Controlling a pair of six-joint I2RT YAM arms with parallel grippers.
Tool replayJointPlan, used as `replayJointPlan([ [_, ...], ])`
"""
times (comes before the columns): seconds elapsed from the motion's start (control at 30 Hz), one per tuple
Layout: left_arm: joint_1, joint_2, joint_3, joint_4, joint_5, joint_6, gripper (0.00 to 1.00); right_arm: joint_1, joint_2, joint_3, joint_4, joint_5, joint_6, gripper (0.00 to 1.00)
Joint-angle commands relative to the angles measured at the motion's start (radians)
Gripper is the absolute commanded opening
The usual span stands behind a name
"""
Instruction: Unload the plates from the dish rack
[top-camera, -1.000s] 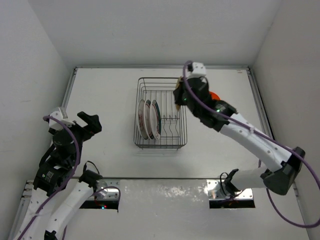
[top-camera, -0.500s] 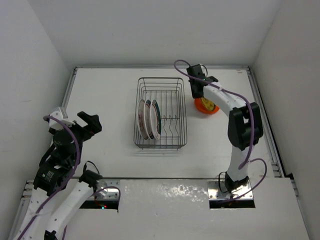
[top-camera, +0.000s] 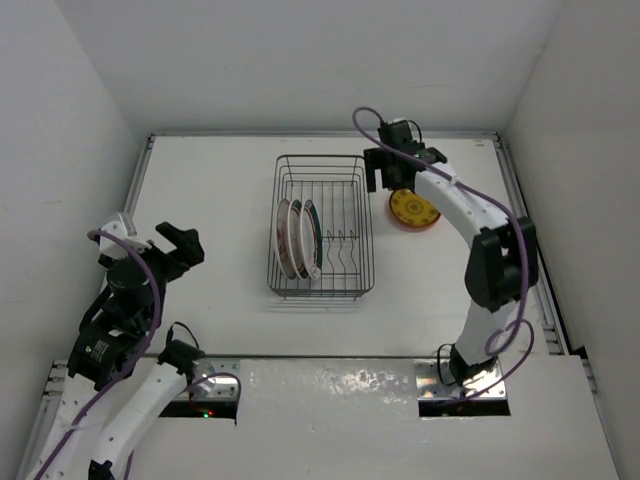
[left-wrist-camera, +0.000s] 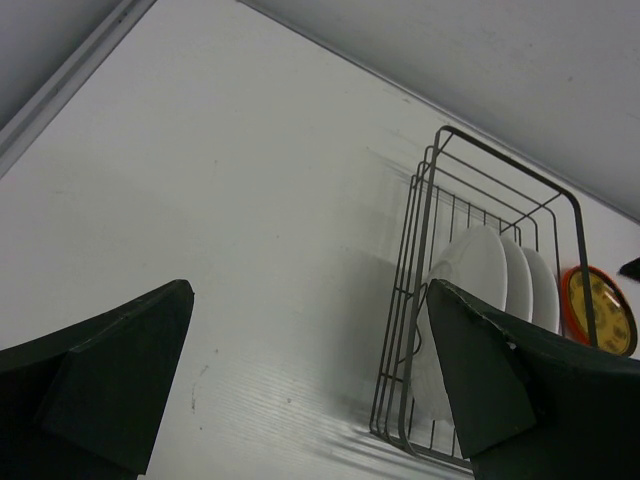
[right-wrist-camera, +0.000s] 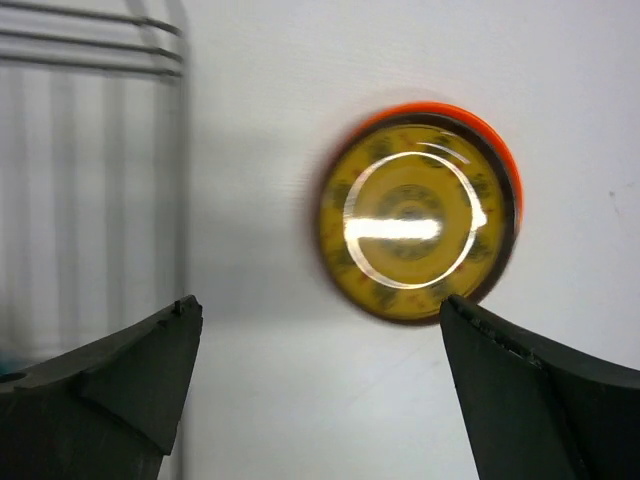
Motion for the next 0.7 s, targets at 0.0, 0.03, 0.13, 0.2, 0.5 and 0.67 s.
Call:
replayJointPlan([
  [0.0,-0.002,0.065,0.007,0.047,0.035,0.025,1.00,0.055,-0.210,-0.007,0.067,-0.191,0.154,0.99],
  [0.03,-0.002,0.087,0.012,0.041,0.040,0.025,1.00,0.102,-0.237,-0.052,0.092,-0.237,0.185,0.99],
  [0.13,-0.002,0.158,0.028,0.009,0.014,0.008,1.00,0.271,-0.298,-0.103,0.132,-0.198,0.277,0.99],
  [0.2,-0.001,0.182,0.027,0.016,-0.005,0.013,1.00,0.339,-0.300,-0.108,0.138,-0.127,0.343,0.99],
  [0.5,-0.002,0.397,0.067,0.034,0.001,0.094,0.97,0.554,-0.212,-0.036,0.080,0.103,0.411,0.60],
  [0.67,-0.002,0.395,0.025,0.064,-0.008,0.085,0.97,0.591,-0.180,-0.068,0.074,0.195,0.435,0.53],
])
